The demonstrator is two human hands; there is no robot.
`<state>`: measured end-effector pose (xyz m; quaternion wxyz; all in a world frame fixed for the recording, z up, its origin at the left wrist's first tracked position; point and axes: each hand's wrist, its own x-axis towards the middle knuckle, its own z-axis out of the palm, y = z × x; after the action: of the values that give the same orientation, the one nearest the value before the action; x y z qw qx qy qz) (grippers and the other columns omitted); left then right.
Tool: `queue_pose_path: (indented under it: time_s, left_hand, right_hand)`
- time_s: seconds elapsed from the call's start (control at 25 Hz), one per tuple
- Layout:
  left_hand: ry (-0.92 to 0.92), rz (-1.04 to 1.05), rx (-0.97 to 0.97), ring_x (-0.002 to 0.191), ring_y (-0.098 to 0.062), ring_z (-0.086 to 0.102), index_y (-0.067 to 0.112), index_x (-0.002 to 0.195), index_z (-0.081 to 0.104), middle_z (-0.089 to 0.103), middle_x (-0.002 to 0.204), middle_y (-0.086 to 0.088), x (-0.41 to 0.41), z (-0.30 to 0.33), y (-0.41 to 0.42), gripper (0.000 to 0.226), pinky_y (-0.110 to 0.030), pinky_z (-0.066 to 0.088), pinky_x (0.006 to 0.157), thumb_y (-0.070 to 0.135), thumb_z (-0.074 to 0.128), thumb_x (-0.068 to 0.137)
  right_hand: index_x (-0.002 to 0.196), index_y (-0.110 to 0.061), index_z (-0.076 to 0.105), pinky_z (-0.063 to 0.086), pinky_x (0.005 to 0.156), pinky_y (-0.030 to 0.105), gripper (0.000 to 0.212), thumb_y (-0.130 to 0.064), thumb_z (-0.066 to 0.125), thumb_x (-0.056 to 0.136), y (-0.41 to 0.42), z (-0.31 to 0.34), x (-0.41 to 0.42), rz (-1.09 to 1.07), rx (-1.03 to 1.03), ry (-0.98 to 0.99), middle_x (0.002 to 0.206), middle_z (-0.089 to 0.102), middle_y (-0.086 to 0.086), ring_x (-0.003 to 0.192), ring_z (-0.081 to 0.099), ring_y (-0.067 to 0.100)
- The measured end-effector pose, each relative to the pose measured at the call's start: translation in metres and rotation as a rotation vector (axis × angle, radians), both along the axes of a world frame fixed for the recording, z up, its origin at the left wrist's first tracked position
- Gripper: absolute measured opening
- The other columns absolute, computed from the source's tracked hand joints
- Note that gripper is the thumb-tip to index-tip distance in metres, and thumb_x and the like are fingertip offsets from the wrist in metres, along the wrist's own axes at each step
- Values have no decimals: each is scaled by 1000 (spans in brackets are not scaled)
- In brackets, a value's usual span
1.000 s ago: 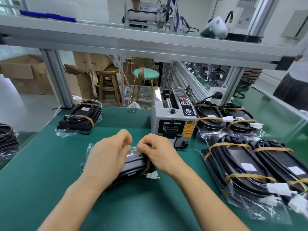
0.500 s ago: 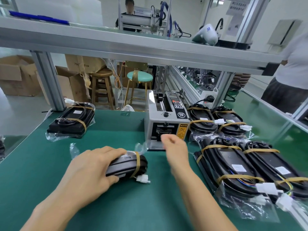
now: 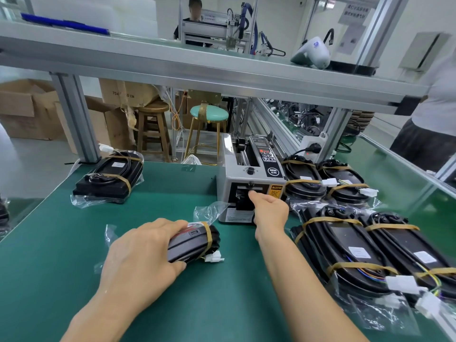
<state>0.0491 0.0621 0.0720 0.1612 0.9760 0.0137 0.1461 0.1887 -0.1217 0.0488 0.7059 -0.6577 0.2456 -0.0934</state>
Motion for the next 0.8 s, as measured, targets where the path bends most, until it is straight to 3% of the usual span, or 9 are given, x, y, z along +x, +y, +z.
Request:
queue_pose_path:
  time_s: [0.16, 0.28, 0.36, 0.44, 0.64, 0.8]
  left_hand:
    - [4, 21, 17, 98, -6, 57, 48, 117, 55, 60, 105, 26, 0, -1, 1, 57, -21, 31, 67, 42, 75, 64]
    - [10, 33, -2, 99, -5, 55, 48, 116, 52, 59, 104, 24, 2, -2, -1, 54, -22, 32, 68, 52, 71, 66]
    - [11, 47, -8, 97, -6, 55, 47, 115, 52, 59, 102, 21, 3, -3, -1, 52, -23, 35, 69, 54, 70, 66]
    - [-1, 50, -13, 96, -7, 57, 46, 114, 54, 60, 100, 19, 3, -5, -1, 51, -24, 41, 70, 54, 70, 66]
    - [-23, 43, -31, 95, -6, 58, 45, 113, 57, 58, 107, 22, 1, -4, -3, 51, -25, 45, 71, 51, 73, 65]
    - [-15, 52, -23, 93, -7, 58, 44, 111, 58, 58, 105, 22, 0, -4, -4, 50, -24, 43, 68, 50, 73, 64]
  right_hand:
    - [73, -15, 64, 34, 55, 23, 13, -12, 72, 82, 3, 14, -3, -16, 134, 59, 69, 53, -1, 56, 38, 11]
    - [73, -16, 67, 36, 57, 20, 12, -20, 70, 84, 2, 24, -35, 233, 96, 3, 69, 57, -1, 61, 48, 7]
    - [77, -18, 76, 44, 65, 8, 10, -21, 70, 84, 11, 25, -68, 540, 26, -115, 89, 68, -4, 76, 60, -7]
    - [69, -24, 77, 39, 71, 0, 17, -18, 70, 84, 21, 20, -91, 700, 3, -169, 116, 62, -17, 96, 55, -20]
    - [69, -19, 75, 34, 82, 12, 17, -17, 69, 85, 29, 8, -94, 676, -57, -198, 131, 49, -18, 114, 45, -17]
    - [62, -22, 73, 34, 77, 11, 23, -16, 70, 84, 33, 7, -97, 674, -65, -204, 133, 48, -15, 101, 45, -27]
